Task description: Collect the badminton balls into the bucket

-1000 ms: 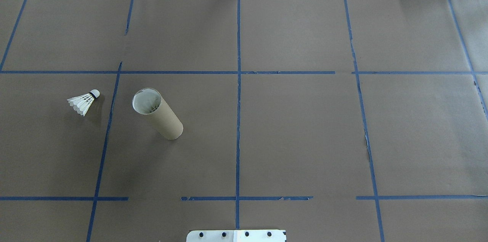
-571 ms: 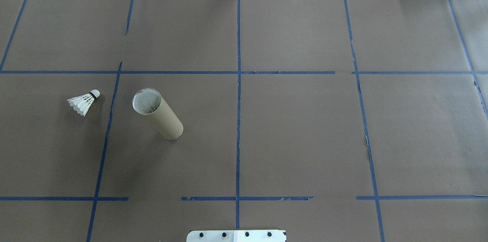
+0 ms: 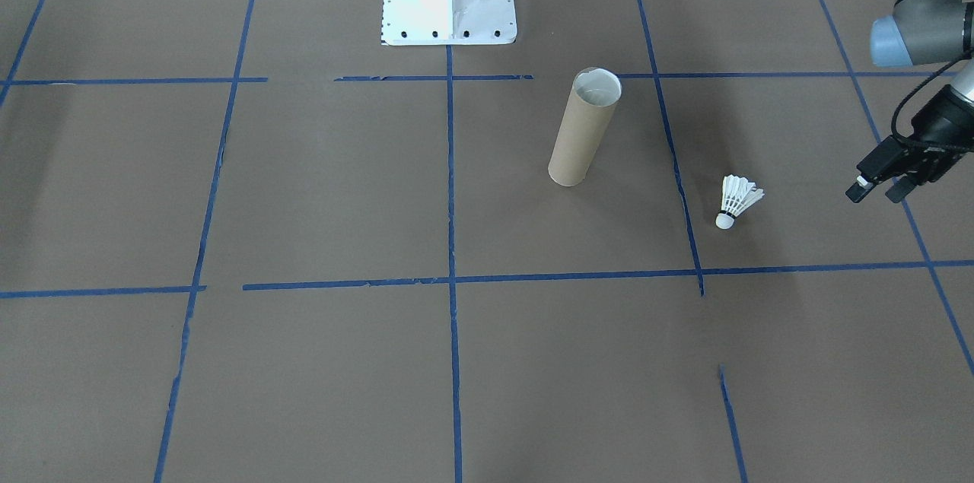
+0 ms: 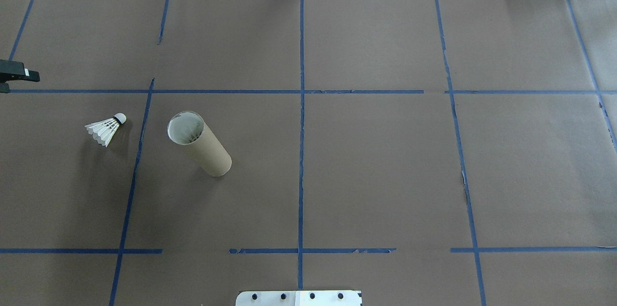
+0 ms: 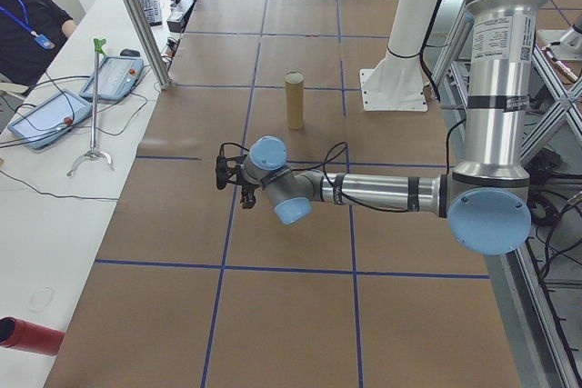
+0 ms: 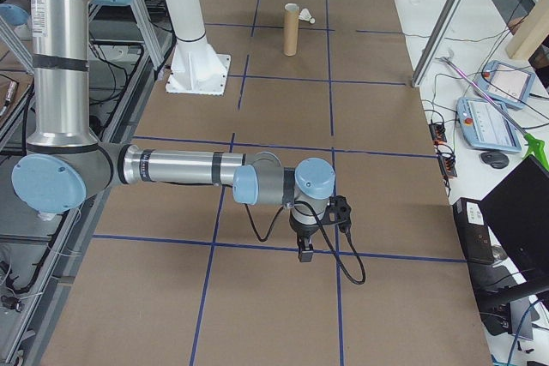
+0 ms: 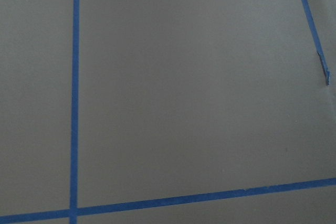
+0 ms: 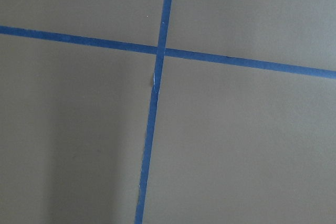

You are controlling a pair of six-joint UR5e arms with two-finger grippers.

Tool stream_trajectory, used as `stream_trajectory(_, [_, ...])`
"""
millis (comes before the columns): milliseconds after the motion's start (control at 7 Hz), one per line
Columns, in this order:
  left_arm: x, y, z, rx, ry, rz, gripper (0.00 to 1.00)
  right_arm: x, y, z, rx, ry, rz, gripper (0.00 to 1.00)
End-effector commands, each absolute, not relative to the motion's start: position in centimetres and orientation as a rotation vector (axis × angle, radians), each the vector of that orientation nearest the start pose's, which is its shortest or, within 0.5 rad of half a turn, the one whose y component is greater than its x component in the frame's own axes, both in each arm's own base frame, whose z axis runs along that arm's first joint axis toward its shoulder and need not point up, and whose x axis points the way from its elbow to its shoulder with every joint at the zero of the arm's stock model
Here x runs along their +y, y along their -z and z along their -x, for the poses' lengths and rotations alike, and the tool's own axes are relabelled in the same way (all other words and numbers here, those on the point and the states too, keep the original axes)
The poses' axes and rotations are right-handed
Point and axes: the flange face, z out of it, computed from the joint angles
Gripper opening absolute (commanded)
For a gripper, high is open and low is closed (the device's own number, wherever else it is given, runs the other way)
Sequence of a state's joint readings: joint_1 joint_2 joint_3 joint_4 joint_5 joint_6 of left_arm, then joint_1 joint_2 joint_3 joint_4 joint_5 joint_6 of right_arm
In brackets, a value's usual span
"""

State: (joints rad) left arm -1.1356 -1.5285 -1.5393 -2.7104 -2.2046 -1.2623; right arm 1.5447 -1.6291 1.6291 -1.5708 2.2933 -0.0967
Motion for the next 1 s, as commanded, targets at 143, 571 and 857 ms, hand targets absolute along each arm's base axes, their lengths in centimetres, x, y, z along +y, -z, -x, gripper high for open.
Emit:
stream_trajectory(143, [-41.7, -56.6, -18.0, 1.385, 0.757, -0.095, 1.0, -46.9, -66.1, -5.5, -0.722, 0.117, -0.026, 1.0])
stream_trajectory(571, [-39.8, -56.5, -24.7, 1.398, 0.951, -0.019, 1.0, -46.9, -66.1, -5.5, -0.722, 0.117, -0.026, 1.0])
stream_trajectory(857, [-39.4, -56.1, -27.0, 1.404, 0.963, -0.006, 1.0, -46.9, -66.1, -5.5, -0.722, 0.117, -0.026, 1.0])
